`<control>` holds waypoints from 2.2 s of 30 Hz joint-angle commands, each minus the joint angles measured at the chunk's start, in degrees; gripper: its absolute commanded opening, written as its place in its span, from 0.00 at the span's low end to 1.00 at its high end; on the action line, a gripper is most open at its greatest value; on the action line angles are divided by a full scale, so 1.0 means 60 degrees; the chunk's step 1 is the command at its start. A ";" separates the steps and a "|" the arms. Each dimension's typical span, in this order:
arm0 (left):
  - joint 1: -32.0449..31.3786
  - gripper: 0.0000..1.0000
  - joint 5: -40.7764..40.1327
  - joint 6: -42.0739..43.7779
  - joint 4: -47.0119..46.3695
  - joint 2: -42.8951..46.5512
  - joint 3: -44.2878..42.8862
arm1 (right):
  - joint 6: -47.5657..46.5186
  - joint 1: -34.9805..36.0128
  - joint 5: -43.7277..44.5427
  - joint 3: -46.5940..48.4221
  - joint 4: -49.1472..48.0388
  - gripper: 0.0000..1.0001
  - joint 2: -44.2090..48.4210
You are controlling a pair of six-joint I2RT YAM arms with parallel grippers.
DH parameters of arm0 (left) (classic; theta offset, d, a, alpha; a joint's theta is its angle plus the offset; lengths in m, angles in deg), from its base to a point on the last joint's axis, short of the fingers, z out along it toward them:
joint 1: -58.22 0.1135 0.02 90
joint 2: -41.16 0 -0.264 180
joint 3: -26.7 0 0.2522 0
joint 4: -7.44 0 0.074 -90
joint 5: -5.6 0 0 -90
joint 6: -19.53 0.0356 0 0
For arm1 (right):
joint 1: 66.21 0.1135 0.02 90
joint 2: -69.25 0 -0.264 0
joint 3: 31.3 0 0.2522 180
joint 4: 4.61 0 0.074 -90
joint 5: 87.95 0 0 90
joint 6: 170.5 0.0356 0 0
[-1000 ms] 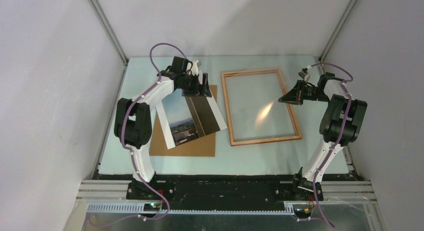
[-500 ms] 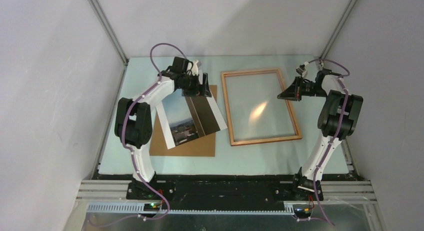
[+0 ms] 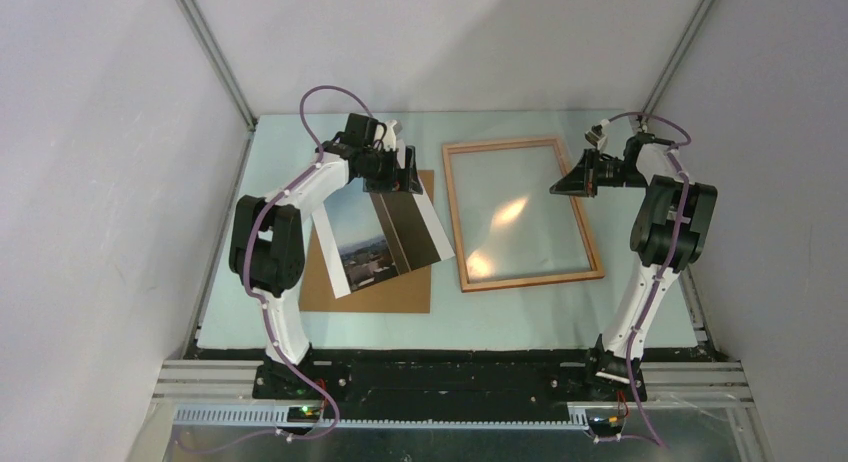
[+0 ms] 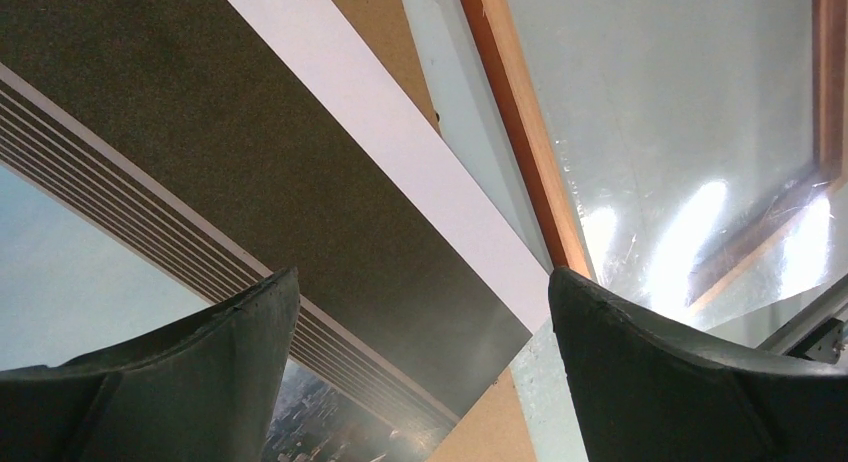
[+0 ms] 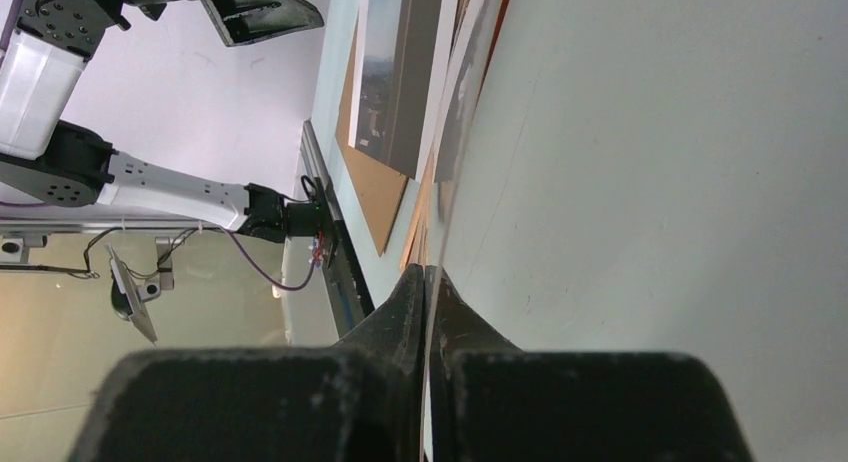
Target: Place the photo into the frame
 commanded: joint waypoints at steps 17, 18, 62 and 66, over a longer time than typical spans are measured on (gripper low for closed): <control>-0.0172 0.98 -0.0122 -0.0173 -0.0239 -0.0567 -0.0664 | -0.0372 -0.0154 0.0091 0.0628 0.0085 0.00 -0.0395; -0.0249 0.98 -0.0120 -0.0294 -0.0246 -0.0648 -0.0747 | -0.0374 -0.0181 0.0085 0.0617 0.0094 0.00 -0.0395; -0.1666 0.65 0.0070 -0.2311 -0.1730 -0.2519 -0.1396 | 0.2938 -0.0090 0.0225 -0.2307 -0.3403 0.00 0.0063; -0.1658 0.58 0.0012 -0.2171 -0.1726 -0.2414 -0.1208 | 0.3539 -0.0078 0.0405 -0.2906 -0.4186 0.00 0.0405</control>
